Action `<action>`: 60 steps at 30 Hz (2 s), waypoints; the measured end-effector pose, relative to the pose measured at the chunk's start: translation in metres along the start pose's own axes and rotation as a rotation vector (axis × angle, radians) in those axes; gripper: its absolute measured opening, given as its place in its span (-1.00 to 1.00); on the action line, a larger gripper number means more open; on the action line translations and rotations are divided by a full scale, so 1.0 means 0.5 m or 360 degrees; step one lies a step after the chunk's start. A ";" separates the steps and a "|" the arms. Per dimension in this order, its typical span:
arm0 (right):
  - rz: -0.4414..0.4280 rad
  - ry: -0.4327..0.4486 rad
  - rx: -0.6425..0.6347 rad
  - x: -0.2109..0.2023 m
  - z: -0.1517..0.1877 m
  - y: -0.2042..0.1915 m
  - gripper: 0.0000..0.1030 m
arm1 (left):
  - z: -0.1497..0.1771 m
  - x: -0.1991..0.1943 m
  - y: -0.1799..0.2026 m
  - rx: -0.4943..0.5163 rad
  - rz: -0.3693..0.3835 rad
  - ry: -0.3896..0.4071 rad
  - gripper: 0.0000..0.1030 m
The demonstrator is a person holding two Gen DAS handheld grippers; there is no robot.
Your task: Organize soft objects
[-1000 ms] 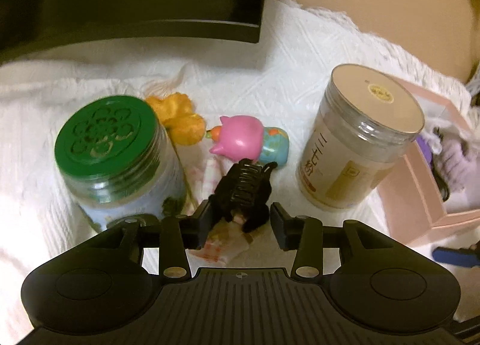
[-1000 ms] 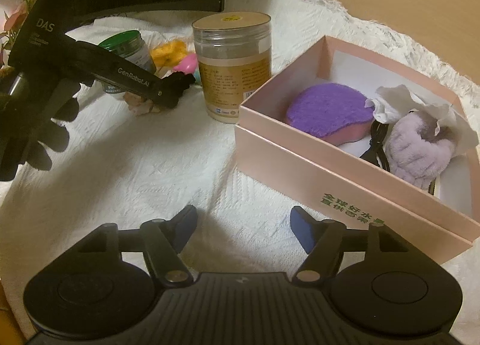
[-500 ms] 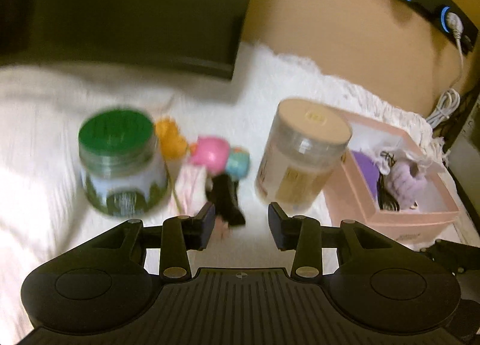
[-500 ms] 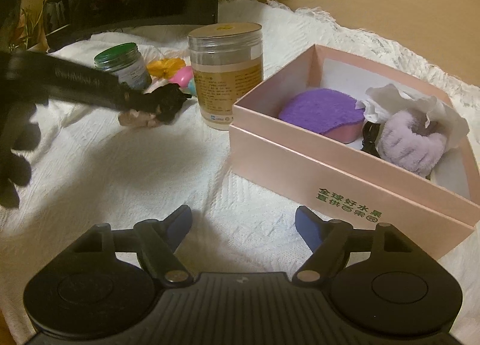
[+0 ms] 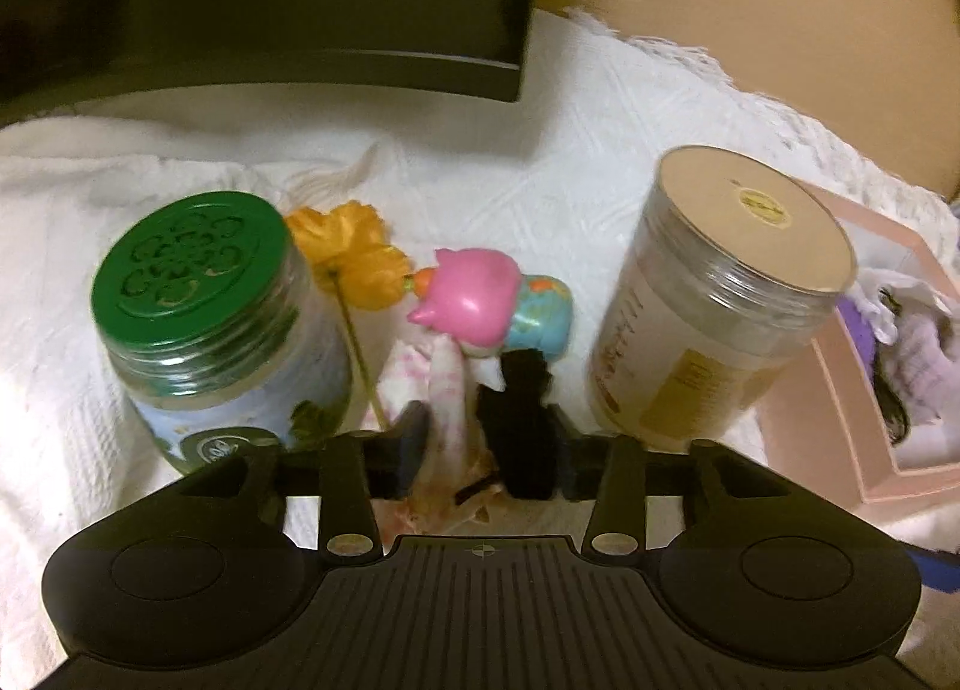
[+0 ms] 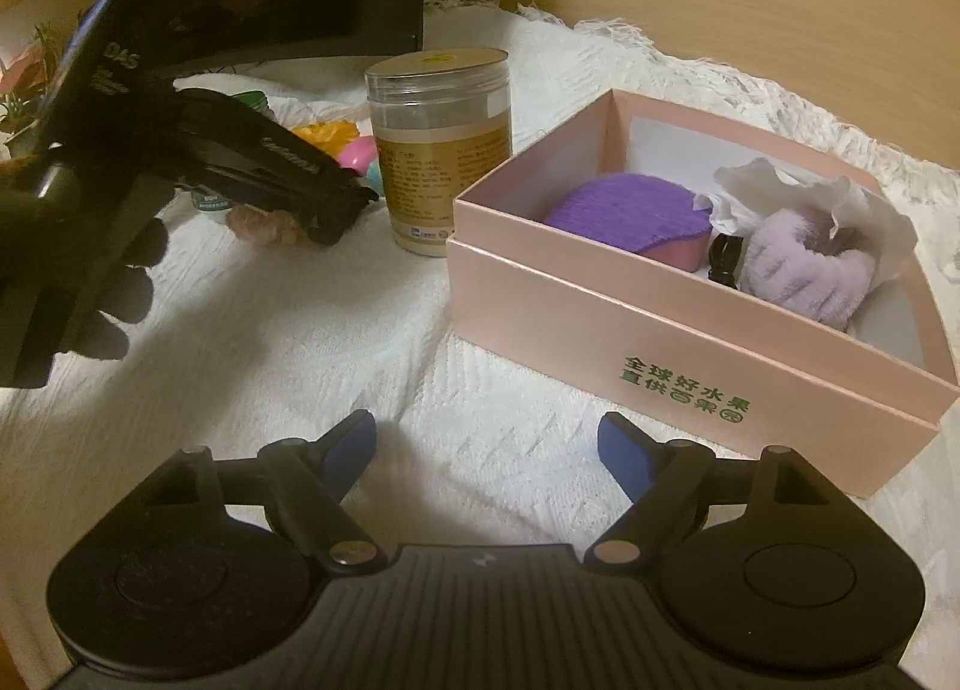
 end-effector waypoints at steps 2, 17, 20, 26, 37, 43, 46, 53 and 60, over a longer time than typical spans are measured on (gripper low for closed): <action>-0.0008 0.0018 -0.0008 -0.001 0.003 0.001 0.59 | 0.010 -0.010 0.001 -0.0005 0.0068 -0.0008 -0.45; -0.0132 -0.0086 0.0000 -0.007 -0.037 0.006 0.55 | 0.109 -0.178 -0.027 -0.0048 0.0319 0.0034 -0.40; -0.0226 0.0024 -0.0083 -0.029 -0.065 -0.032 0.55 | 0.104 -0.205 -0.067 -0.0139 0.0280 0.0078 -0.40; -0.0392 -0.0044 -0.0151 0.035 -0.107 -0.131 0.20 | 0.097 -0.191 -0.111 -0.0235 0.0261 0.0044 -0.40; -0.0335 -0.0118 -0.0168 0.043 -0.115 -0.127 -0.75 | 0.104 -0.117 -0.049 -0.0051 0.0211 -0.0089 -0.39; -0.0223 -0.0140 -0.0177 0.014 -0.085 -0.095 -0.75 | 0.100 -0.099 -0.004 0.0166 0.0165 -0.0093 0.00; -0.0198 -0.0104 -0.0172 -0.005 -0.078 -0.084 -0.65 | 0.102 -0.093 0.015 0.0261 0.0126 -0.0081 0.02; -0.0201 0.0045 -0.0211 -0.031 -0.099 -0.097 -0.09 | 0.114 -0.120 -0.006 0.0174 0.0136 -0.0094 -0.62; -0.0163 -0.0130 -0.0207 0.067 -0.116 -0.119 -0.07 | 0.116 -0.135 -0.037 0.0047 0.0153 -0.0080 -0.67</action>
Point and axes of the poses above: each gripper's, at about its wrist camera, not at the fingertips, and x roughly the way its jaws point, y to its right, z to its underside, the point moved 2 cm from there along x, roughly the way its jaws point, and after that the axes turned 4 degrees about y, right-handed, at the moved point
